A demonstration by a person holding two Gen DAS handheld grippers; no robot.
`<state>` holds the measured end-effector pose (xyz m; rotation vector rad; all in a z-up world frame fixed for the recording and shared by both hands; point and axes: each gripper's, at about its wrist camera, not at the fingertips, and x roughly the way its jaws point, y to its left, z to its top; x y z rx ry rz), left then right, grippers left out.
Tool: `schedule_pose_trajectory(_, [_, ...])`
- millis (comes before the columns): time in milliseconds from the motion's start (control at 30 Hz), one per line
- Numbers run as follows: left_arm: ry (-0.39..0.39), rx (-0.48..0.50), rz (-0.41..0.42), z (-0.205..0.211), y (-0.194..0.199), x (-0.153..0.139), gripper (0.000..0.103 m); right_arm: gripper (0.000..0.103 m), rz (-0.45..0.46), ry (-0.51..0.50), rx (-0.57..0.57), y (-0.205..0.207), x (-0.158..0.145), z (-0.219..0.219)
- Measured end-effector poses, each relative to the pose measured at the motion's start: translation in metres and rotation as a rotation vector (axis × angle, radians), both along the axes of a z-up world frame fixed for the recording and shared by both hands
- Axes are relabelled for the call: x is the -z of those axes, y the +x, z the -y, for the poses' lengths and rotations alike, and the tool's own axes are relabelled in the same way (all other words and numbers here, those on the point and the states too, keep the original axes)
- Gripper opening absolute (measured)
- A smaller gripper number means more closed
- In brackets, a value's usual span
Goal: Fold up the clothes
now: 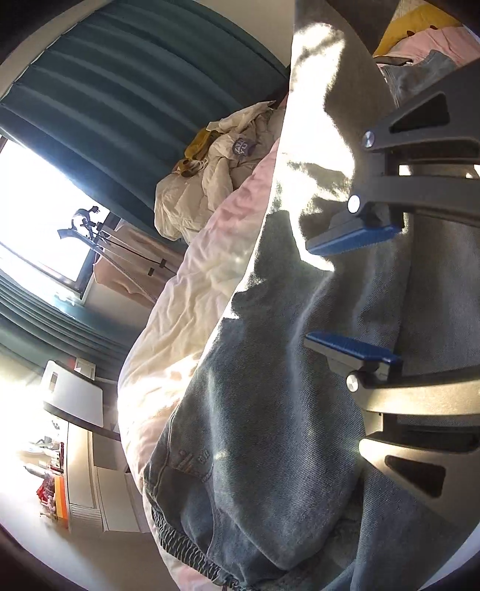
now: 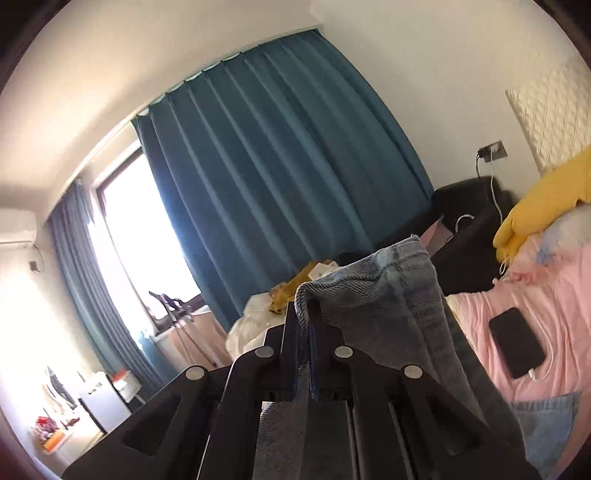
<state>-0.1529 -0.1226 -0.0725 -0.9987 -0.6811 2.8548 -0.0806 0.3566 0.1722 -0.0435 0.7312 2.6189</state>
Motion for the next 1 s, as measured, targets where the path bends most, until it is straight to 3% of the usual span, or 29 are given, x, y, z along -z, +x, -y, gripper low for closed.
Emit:
schedule_pose_trajectory(133, [-0.016,0.000,0.023,-0.001,-0.007,0.006,0.044,0.003,0.175,-0.076,0.066,-0.069,0.022,-0.027])
schedule_pose_trajectory(367, [-0.060,0.009,0.041,-0.005,-0.024,0.019,0.044,0.003,0.450,-0.194,0.111,-0.194,0.113,-0.092])
schedule_pose_trajectory(567, [-0.163,0.019,0.015,-0.019,-0.038,0.021,0.044,0.003,0.594,-0.268,0.037,-0.283,0.193,-0.121])
schedule_pose_trajectory(667, [-0.187,0.021,0.018,-0.022,-0.044,0.024,0.044,0.007,0.656,-0.254,-0.066,-0.318,0.224,-0.122])
schedule_pose_trajectory(767, [-0.170,0.015,0.026,-0.020,-0.048,0.027,0.044,0.027,0.625,-0.235,-0.136,-0.322,0.233,-0.121])
schedule_pose_trajectory(800, [-0.164,0.015,0.026,-0.019,-0.048,0.026,0.044,0.041,0.621,-0.217,-0.159,-0.318,0.233,-0.119])
schedule_pose_trajectory(833, [-0.159,0.016,0.026,-0.019,-0.047,0.026,0.044,0.045,0.607,-0.206,-0.170,-0.309,0.229,-0.117])
schedule_pose_trajectory(900, [-0.149,0.019,0.025,-0.019,-0.046,0.025,0.044,0.045,0.579,-0.190,-0.193,-0.290,0.222,-0.113])
schedule_pose_trajectory(1000, [-0.123,0.036,0.023,-0.020,-0.040,0.022,0.044,0.045,0.539,-0.244,-0.215,-0.240,0.216,-0.107])
